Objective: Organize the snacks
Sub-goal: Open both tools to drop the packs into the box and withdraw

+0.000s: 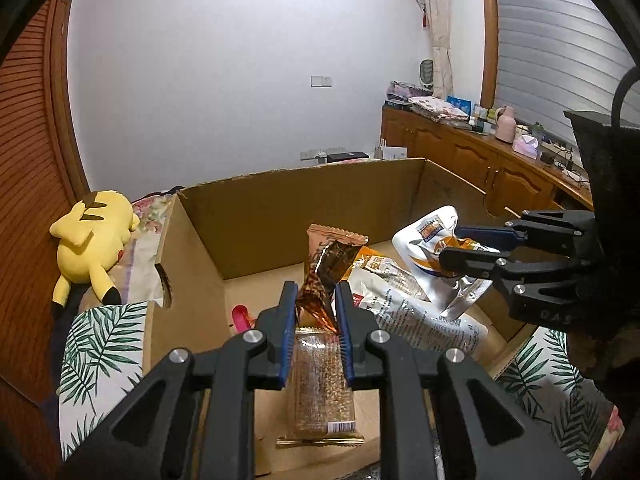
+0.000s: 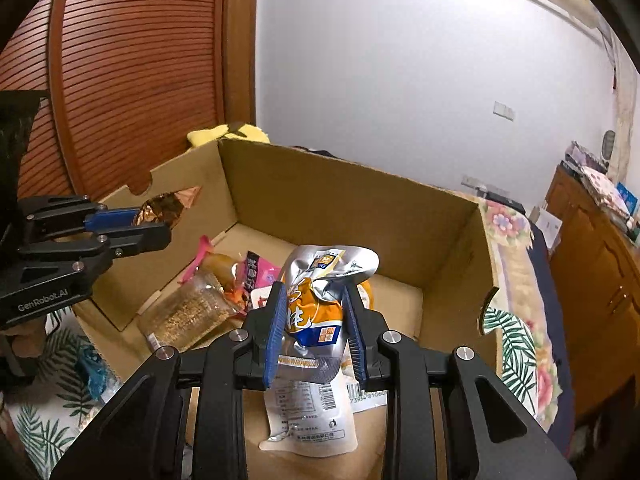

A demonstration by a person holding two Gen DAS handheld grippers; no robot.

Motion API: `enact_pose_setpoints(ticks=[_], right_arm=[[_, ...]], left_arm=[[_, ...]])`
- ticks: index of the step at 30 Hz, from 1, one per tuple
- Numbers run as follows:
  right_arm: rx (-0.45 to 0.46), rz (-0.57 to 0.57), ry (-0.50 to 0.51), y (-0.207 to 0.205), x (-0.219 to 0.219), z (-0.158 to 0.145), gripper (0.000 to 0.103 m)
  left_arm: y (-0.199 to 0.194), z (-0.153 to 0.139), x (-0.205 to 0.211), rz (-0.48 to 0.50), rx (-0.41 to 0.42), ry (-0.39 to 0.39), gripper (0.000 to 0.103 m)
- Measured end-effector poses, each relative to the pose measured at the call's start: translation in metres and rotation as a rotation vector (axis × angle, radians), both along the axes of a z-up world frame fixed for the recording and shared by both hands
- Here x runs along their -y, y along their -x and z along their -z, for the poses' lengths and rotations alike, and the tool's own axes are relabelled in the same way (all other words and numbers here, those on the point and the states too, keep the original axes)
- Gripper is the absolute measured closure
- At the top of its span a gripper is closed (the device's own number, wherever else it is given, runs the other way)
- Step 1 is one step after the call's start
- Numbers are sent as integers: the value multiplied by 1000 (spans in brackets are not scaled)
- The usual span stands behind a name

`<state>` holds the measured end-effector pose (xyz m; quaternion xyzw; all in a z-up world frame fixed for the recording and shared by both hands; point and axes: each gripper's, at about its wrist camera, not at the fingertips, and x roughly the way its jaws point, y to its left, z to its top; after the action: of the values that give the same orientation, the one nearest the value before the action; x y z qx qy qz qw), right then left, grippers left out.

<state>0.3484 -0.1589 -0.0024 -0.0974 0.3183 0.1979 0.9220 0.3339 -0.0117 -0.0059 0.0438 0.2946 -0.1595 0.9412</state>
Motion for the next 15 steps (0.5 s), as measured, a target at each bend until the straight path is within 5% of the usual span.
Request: enact_pose_setpoints(ticks=[8,15], right_arm=[[-8,4,-16,-2,6,3,74],[8,12,-47,7,10,2,64]], left_arm=[[1,1,-1,-5,-3,-2,82],[5,-2,-4,-9,0,12,67]])
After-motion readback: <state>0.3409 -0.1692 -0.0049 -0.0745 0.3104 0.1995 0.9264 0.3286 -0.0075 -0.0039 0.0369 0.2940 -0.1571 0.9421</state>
